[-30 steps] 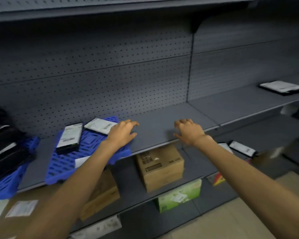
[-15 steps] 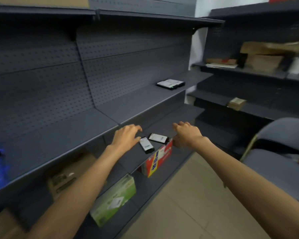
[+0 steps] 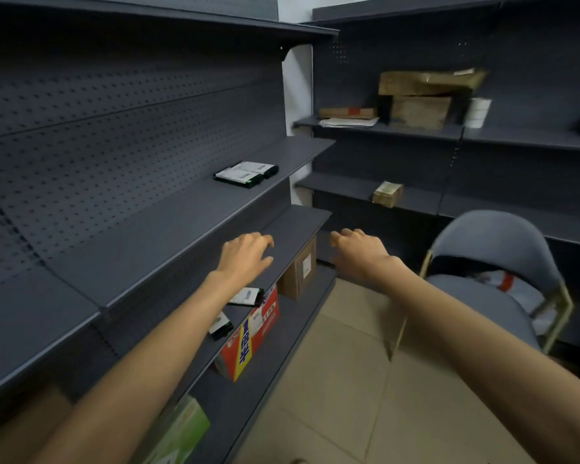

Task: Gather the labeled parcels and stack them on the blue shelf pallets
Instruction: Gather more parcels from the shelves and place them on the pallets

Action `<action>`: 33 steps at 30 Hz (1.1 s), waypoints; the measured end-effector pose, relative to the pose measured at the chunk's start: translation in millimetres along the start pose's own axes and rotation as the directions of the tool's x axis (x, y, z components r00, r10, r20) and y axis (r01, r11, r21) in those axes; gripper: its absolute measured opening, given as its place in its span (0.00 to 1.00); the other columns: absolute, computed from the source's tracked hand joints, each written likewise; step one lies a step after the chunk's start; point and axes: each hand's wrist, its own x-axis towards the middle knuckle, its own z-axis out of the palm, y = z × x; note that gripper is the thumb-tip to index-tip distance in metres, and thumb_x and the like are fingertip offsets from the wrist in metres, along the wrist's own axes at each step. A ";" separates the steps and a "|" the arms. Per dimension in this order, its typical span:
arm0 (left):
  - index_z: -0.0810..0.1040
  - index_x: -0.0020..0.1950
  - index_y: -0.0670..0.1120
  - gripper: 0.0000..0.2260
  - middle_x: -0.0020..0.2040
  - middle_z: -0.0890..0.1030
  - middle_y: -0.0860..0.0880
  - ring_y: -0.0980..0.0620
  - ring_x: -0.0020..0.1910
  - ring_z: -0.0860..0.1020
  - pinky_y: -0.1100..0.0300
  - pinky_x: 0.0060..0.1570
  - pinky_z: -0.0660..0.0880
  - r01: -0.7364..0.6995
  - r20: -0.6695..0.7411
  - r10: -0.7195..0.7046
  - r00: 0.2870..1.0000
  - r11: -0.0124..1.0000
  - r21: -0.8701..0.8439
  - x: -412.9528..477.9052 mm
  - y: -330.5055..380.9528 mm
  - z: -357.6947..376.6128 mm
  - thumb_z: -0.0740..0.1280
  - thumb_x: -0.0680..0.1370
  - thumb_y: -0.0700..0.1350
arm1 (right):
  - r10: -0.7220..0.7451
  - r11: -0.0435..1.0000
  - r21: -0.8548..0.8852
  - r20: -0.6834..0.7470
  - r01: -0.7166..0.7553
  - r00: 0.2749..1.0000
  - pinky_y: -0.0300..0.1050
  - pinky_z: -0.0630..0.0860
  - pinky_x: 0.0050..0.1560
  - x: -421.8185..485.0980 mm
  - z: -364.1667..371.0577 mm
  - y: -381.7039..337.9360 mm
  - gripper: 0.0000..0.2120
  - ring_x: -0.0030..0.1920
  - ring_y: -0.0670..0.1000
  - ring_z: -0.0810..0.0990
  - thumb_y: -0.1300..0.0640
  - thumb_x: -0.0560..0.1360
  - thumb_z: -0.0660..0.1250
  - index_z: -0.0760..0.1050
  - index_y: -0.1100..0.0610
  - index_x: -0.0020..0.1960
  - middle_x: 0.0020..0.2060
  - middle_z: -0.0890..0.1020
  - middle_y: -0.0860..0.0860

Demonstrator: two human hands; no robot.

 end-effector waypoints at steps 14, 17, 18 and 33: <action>0.77 0.63 0.48 0.15 0.58 0.80 0.47 0.45 0.58 0.78 0.51 0.47 0.74 0.088 -0.020 -0.088 0.996 0.996 -0.019 281.7 -82.0 52.6 0.68 0.78 0.51 | -0.050 0.999 0.003 -0.031 0.050 0.998 0.54 0.72 0.51 291.4 -11.5 65.4 0.18 0.63 0.61 0.72 0.52 0.79 0.62 0.68 0.57 0.67 0.62 0.74 0.58; 0.77 0.64 0.47 0.16 0.58 0.80 0.47 0.45 0.57 0.78 0.52 0.47 0.75 0.125 0.008 -0.125 0.992 0.992 0.002 316.7 -93.5 75.2 0.68 0.78 0.51 | -0.077 0.997 0.022 -0.010 0.077 0.997 0.54 0.73 0.52 339.1 2.3 75.5 0.20 0.63 0.61 0.72 0.52 0.79 0.62 0.67 0.57 0.68 0.62 0.74 0.57; 0.77 0.65 0.47 0.17 0.58 0.79 0.47 0.46 0.57 0.78 0.52 0.47 0.75 0.151 0.011 -0.151 0.988 0.988 0.010 327.9 -99.2 82.4 0.68 0.78 0.52 | -0.092 0.995 0.030 -0.010 0.092 0.996 0.55 0.73 0.52 356.6 6.0 77.7 0.20 0.63 0.61 0.72 0.52 0.79 0.62 0.66 0.56 0.69 0.62 0.74 0.57; 0.72 0.67 0.46 0.23 0.67 0.74 0.47 0.43 0.66 0.70 0.45 0.52 0.74 0.718 0.033 -0.723 0.691 0.690 0.089 432.6 -126.1 155.2 0.59 0.80 0.60 | -0.551 0.823 0.178 0.016 0.540 0.834 0.57 0.73 0.59 576.9 57.4 59.2 0.28 0.67 0.61 0.69 0.44 0.78 0.62 0.62 0.58 0.72 0.66 0.71 0.58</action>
